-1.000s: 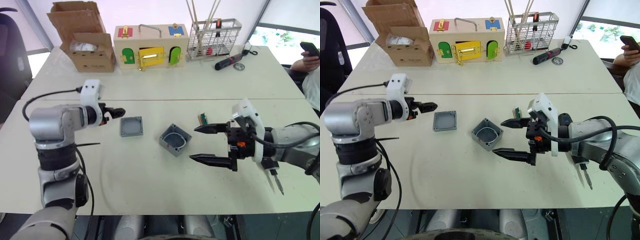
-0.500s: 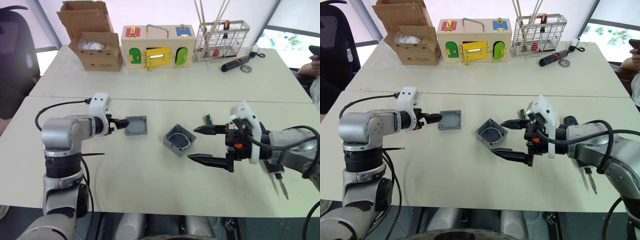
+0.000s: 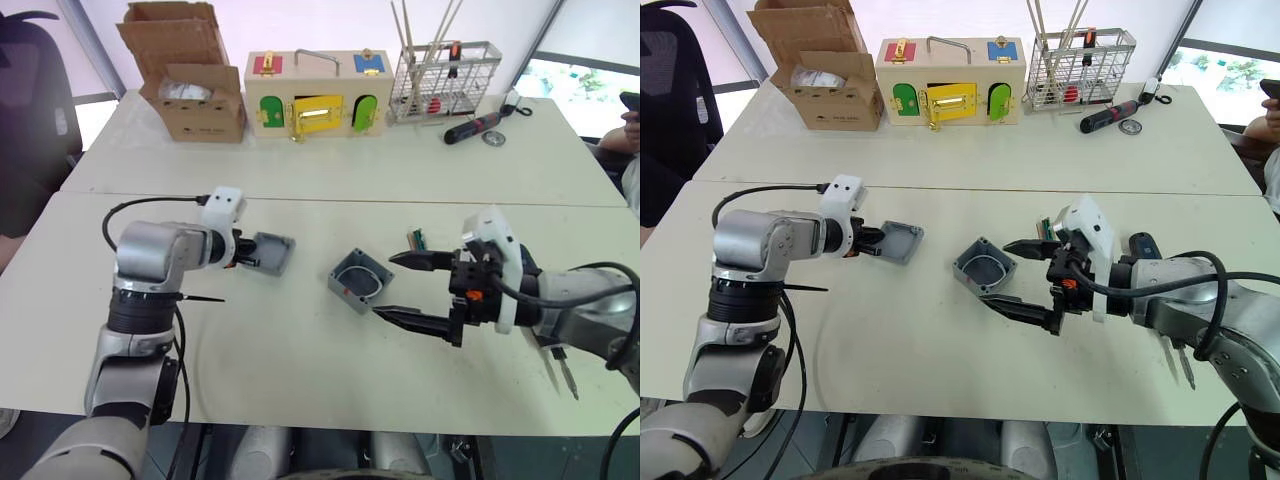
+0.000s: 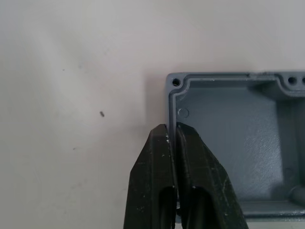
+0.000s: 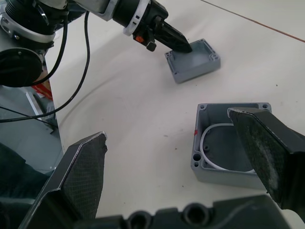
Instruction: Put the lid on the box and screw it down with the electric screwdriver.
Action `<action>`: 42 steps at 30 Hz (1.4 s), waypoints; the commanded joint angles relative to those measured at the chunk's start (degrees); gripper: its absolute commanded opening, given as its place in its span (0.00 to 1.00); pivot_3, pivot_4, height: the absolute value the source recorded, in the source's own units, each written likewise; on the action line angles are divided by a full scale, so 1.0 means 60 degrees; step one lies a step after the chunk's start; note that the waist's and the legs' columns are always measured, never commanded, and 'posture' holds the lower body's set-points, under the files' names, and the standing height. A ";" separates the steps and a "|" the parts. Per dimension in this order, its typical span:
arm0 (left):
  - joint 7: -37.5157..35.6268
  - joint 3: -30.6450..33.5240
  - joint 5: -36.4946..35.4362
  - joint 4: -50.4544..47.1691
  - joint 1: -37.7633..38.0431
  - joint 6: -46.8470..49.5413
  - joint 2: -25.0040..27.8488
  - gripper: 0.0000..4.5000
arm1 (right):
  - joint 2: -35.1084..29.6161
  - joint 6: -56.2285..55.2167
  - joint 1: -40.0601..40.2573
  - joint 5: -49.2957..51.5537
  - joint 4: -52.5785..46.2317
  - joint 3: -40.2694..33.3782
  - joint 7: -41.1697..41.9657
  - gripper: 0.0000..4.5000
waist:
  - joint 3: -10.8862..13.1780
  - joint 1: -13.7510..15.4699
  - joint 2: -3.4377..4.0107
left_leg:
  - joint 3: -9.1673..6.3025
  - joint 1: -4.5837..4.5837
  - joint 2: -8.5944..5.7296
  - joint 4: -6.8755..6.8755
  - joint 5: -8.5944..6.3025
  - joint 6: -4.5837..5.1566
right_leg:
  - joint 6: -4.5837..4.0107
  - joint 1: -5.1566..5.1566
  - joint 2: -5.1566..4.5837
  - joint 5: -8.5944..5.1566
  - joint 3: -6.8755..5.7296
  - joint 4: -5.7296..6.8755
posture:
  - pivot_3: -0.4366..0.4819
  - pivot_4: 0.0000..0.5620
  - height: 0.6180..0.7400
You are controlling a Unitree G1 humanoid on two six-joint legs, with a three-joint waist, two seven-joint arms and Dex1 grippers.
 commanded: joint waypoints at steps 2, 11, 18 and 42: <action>-0.0020 -0.0192 -0.0078 0.0109 0.0013 -0.0205 0.0097 0.01 | 0.0035 -0.0004 0.0123 0.0267 -0.0340 -0.0409 -0.0194 1.00 | -0.0001 0.0011 0.0000 | 0.0000 0.0000 0.0000 0.0000 0.0000 0.0000 | 0.0000 0.0002 0.0000 0.0000 -0.0001 0.0000 | 0.48 0.27 1.00; -0.0539 0.1677 -0.0554 0.1639 -0.1182 -0.6754 -0.1079 0.01 | 0.1830 -0.0863 -0.1267 0.0499 0.1661 -0.1296 -0.1918 1.00 | 0.0008 0.0002 -0.0015 | 0.0002 -0.0006 -0.0001 0.0004 0.0005 -0.0008 | -0.0001 -0.0006 -0.0001 0.0001 -0.0001 -0.0008 | 0.48 0.27 1.00; -0.1310 0.1930 -0.0472 0.5513 -0.3087 -1.2457 -0.2449 0.01 | 0.3084 -0.1483 -0.3245 -0.1226 0.3485 -0.0542 -0.2854 1.00 | 0.0003 -0.0033 -0.0013 | 0.0006 -0.0011 -0.0044 -0.0020 0.0008 -0.0011 | -0.0001 -0.0011 -0.0035 0.0002 -0.0014 -0.0026 | 0.48 0.27 1.00; -0.1848 0.0912 -0.0890 0.4015 -0.2572 -1.4560 -0.3885 0.01 | 0.4525 -0.0384 -0.5312 -0.0214 0.3706 -0.0816 -0.3736 1.00 | 0.0003 -0.0471 -0.0012 | -0.0002 -0.0028 -0.0069 -0.0012 0.0000 0.0011 | 0.0003 -0.0039 -0.0070 0.0002 -0.0049 0.0062 | 0.48 0.27 1.00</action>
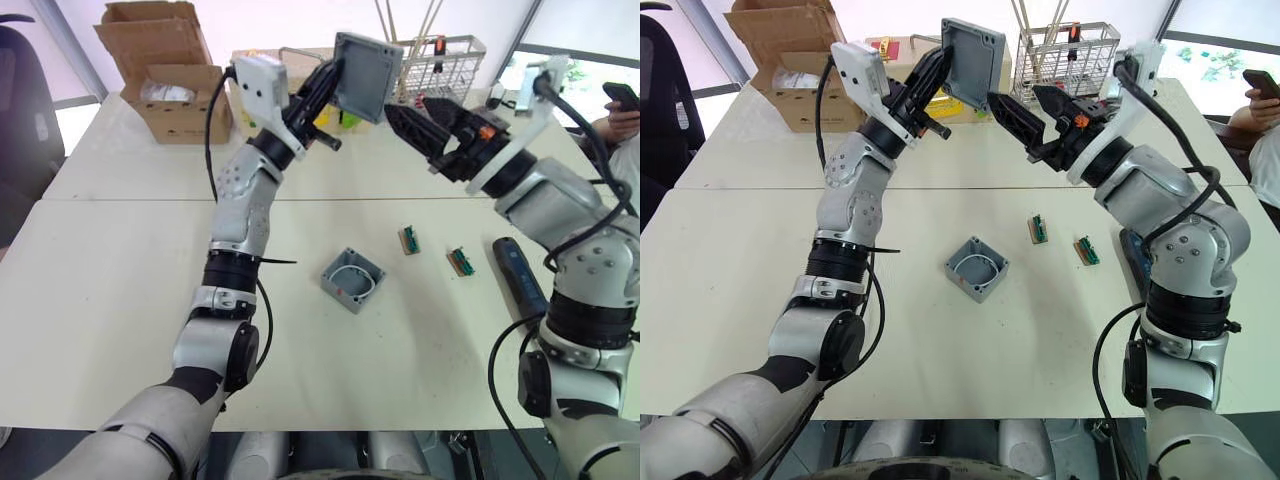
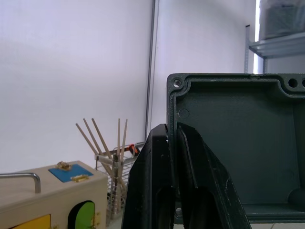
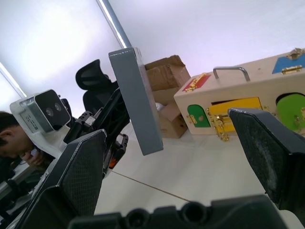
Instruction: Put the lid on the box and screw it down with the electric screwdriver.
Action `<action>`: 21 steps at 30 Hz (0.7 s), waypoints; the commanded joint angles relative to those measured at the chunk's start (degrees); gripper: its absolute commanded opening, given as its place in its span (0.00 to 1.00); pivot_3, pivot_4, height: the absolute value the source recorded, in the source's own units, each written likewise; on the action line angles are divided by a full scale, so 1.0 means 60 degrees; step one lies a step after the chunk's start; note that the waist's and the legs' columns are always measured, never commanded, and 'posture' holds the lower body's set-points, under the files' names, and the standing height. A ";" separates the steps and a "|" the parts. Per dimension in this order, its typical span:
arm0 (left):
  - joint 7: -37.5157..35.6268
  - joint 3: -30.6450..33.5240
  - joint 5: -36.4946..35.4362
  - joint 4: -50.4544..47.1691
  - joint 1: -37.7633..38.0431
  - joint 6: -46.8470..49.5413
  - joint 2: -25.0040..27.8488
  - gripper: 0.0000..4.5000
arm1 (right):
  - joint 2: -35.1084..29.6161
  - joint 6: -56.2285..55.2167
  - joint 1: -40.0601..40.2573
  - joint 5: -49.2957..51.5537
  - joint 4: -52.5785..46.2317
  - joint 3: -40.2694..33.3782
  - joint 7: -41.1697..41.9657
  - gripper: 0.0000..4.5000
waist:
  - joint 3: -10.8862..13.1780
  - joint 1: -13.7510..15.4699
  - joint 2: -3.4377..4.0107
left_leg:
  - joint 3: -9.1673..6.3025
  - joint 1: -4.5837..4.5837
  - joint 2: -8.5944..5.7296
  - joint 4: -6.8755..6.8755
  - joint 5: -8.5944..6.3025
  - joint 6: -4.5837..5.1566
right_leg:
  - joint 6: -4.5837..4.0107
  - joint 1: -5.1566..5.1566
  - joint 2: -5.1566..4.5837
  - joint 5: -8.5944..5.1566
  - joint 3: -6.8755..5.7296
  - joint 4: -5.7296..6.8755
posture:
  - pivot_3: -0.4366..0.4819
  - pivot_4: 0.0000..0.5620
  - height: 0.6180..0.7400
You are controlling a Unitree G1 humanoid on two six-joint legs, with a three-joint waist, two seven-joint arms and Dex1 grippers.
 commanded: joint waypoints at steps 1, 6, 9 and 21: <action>-0.0154 -0.0236 -0.0196 -0.0540 -0.0022 0.0078 -0.0086 0.01 | 0.0054 0.0024 -0.0356 0.0219 -0.0367 -0.0037 0.0097 1.00 | 0.0000 -0.0018 0.0000 | 0.0000 0.0000 0.0000 0.0000 0.0000 0.0001 | 0.0000 0.0000 0.0000 0.0000 0.0000 0.0000 | 0.48 0.27 1.00; -0.0193 -0.0366 -0.0283 -0.0657 0.0046 0.0161 -0.0145 0.01 | 0.0072 0.0082 -0.0416 0.0271 -0.0332 -0.0046 0.0107 1.00 | 0.0000 -0.0026 0.0000 | 0.0000 0.0000 0.0000 -0.0001 0.0000 0.0001 | 0.0000 -0.0003 0.0000 0.0000 0.0000 0.0001 | 0.48 0.27 1.00; -0.0305 -0.0490 -0.0328 -0.0793 0.0132 0.0277 -0.0168 0.00 | 0.0082 0.0100 -0.0444 0.0297 -0.0339 -0.0082 0.0088 0.89 | 0.0000 -0.0027 0.0000 | 0.0000 0.0000 0.0000 -0.0002 0.0000 0.0001 | 0.0000 -0.0004 0.0000 0.0000 0.0000 0.0001 | 0.48 0.27 1.00; -0.0277 -0.0541 -0.0317 -0.0969 0.0297 0.0417 -0.0051 0.00 | 0.0112 0.0157 -0.0415 0.0447 -0.0426 -0.0149 0.0023 0.03 | -0.0001 -0.0028 0.0002 | 0.0001 0.0000 0.0000 -0.0002 0.0000 0.0001 | 0.0000 -0.0004 0.0000 0.0000 0.0000 0.0001 | 0.48 0.27 1.00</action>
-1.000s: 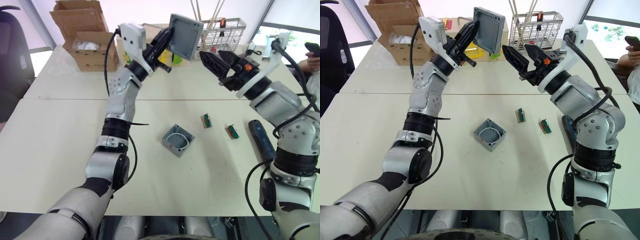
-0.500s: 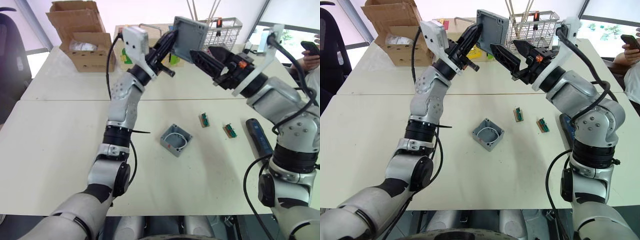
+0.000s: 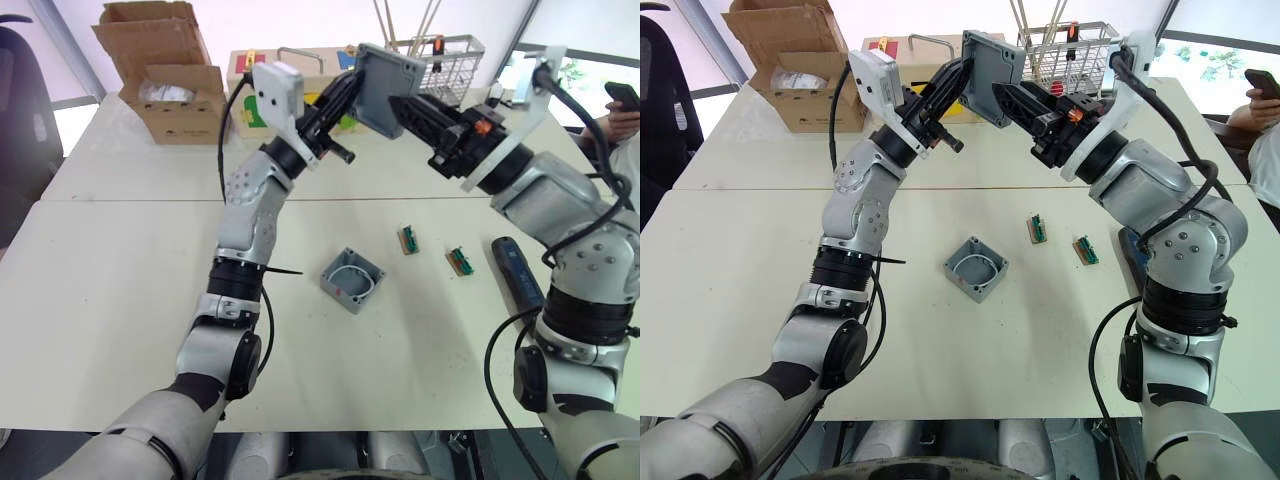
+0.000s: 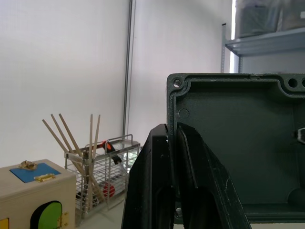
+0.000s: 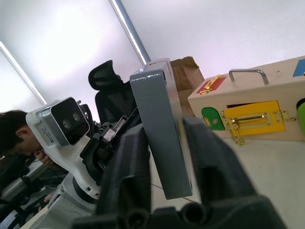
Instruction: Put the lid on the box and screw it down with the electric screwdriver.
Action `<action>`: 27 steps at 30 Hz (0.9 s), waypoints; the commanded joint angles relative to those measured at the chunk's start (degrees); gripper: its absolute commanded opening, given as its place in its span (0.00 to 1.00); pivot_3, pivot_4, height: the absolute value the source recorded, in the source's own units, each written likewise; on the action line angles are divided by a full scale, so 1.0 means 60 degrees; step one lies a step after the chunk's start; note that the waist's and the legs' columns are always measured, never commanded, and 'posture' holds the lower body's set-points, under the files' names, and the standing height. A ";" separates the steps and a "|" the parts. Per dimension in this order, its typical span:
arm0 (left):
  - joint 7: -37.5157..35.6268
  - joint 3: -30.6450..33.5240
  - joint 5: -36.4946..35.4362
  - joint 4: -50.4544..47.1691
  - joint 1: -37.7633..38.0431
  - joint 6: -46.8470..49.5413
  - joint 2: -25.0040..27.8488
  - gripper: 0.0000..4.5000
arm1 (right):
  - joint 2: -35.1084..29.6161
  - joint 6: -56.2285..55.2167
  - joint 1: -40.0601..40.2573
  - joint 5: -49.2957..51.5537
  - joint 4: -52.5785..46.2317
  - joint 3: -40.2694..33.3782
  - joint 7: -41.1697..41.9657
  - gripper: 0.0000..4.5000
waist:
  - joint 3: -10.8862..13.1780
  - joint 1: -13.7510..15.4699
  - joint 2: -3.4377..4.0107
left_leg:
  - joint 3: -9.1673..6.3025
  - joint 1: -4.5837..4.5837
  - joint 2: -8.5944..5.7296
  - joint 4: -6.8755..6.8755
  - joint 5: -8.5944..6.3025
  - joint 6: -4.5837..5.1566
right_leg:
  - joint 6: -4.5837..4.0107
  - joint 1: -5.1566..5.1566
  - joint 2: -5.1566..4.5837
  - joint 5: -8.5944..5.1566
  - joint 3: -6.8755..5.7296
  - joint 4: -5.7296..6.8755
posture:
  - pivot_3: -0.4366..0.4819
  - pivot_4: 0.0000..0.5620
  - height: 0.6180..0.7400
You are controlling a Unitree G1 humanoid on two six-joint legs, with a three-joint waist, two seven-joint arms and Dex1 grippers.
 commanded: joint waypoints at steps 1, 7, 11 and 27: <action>-0.0074 -0.0078 -0.0049 -0.0326 -0.0076 -0.0095 0.0072 0.00 | -0.0031 -0.0016 -0.0216 0.0266 -0.0405 -0.0167 0.0118 0.03 | -0.0001 0.0001 0.0002 | 0.0000 0.0000 0.0000 0.0000 0.0000 0.0000 | 0.0000 0.0000 0.0000 0.0000 0.0000 0.0001 | 0.48 0.27 1.00; -0.0269 -0.0058 -0.0309 -0.0394 -0.0065 0.0282 0.0201 0.07 | -0.0043 -0.0100 -0.0181 0.0125 -0.0440 -0.0102 0.0211 0.03 | -0.0001 -0.0002 0.0002 | 0.0000 0.0000 0.0000 0.0000 0.0000 0.0000 | 0.0000 0.0000 0.0000 0.0000 0.0000 0.0001 | 0.48 0.27 1.00; -0.0430 0.0188 -0.0990 -0.0692 -0.0001 0.0991 0.0336 0.45 | -0.0019 -0.0238 -0.0075 -0.0139 -0.0511 -0.0006 0.0263 0.03 | -0.0001 -0.0008 0.0002 | 0.0000 0.0000 0.0000 0.0000 0.0000 0.0000 | 0.0000 -0.0001 0.0000 0.0000 0.0001 0.0001 | 0.48 0.27 1.00; 0.0429 0.1719 -0.3884 -0.2762 0.0567 0.7015 0.3149 1.00 | -0.0912 -0.3306 0.0876 -0.4670 -0.1411 0.1335 0.0769 0.03 | 0.0000 -0.0070 0.0003 | -0.0002 0.0001 -0.0001 -0.0005 0.0000 0.0000 | 0.0002 -0.0029 0.0000 -0.0001 0.0004 0.0023 | 0.48 0.27 1.00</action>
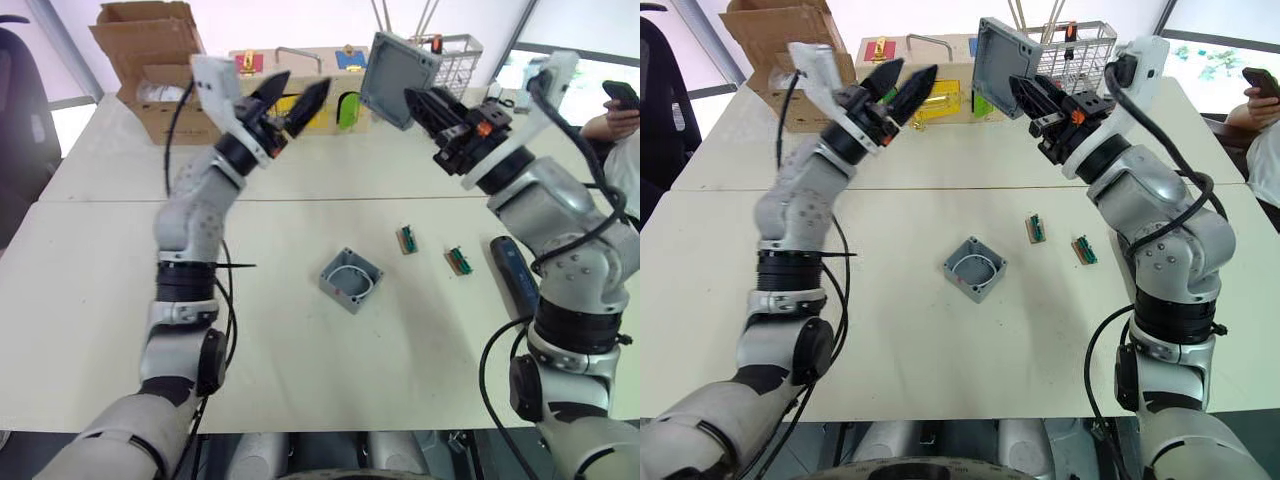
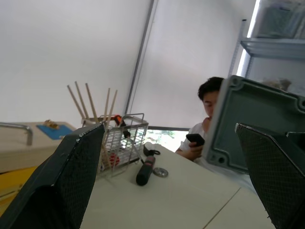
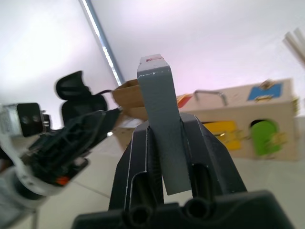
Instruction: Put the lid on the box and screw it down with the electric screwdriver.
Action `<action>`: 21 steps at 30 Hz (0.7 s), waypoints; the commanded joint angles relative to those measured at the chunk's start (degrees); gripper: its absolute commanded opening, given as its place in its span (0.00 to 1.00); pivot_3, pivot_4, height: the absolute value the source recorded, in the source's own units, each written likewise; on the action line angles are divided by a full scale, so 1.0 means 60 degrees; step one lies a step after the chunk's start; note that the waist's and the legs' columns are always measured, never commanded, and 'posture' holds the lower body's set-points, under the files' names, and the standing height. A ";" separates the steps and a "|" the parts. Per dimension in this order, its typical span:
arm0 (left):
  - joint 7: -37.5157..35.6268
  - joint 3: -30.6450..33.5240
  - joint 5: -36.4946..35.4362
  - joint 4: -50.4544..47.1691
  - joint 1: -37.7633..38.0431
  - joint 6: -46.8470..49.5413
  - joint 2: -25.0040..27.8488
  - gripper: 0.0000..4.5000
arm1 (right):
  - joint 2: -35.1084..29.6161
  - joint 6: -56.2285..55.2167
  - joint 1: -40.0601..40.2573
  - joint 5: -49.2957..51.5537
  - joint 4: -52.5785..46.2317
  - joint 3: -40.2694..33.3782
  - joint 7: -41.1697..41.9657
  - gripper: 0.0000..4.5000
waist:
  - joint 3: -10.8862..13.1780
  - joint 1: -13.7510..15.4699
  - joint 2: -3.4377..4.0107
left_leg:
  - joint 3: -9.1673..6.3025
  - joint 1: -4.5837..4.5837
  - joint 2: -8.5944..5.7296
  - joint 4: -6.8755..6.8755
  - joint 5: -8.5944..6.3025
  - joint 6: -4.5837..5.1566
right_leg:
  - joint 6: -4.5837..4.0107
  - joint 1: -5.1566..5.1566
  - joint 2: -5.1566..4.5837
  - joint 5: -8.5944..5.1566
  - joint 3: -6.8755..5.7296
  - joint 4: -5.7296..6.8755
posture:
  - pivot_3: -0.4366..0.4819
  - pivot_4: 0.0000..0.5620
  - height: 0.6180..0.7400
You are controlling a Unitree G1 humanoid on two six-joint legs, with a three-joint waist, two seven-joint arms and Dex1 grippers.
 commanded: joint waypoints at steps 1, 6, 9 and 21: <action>-0.0562 0.0191 -0.1090 -0.1241 0.0295 0.2114 0.1319 1.00 | -0.0858 -0.1709 0.0430 -0.2268 -0.0756 0.0765 0.0642 0.03 | 0.0000 -0.0031 0.0000 | 0.0001 0.0000 0.0000 -0.0004 0.0000 0.0000 | 0.0001 -0.0005 0.0000 0.0000 -0.0001 0.0001 | 0.48 0.27 1.00; -0.2604 -0.0436 -0.1655 -0.3362 0.1984 0.3135 0.3373 1.00 | -0.2228 -0.5669 0.2412 -0.6147 -0.0889 0.2164 0.1462 0.03 | 0.0000 0.0003 0.0002 | 0.0004 0.0001 -0.0002 -0.0030 0.0000 -0.0001 | 0.0001 -0.0012 0.0000 -0.0001 0.0003 -0.0002 | 0.48 0.27 1.00; -0.3112 -0.0675 -0.1464 -0.4067 0.2862 0.2931 0.3955 1.00 | -0.2519 -0.7861 0.3582 -0.8487 -0.0876 0.2553 0.0882 0.03 | 0.0001 0.0062 0.0003 | 0.0003 0.0009 -0.0008 -0.0021 0.0000 -0.0002 | 0.0000 -0.0001 -0.0003 -0.0001 0.0008 -0.0013 | 0.48 0.27 1.00; -0.3848 -0.1325 -0.0603 -0.4048 0.3636 0.2046 0.4339 1.00 | -0.2341 -1.1762 0.6242 -1.2560 -0.0394 0.3047 -0.0213 0.03 | 0.0001 0.0043 0.0003 | 0.0007 0.0042 -0.0002 0.0002 0.0010 -0.0017 | -0.0001 0.0045 0.0006 -0.0003 0.0016 -0.0021 | 0.48 0.27 1.00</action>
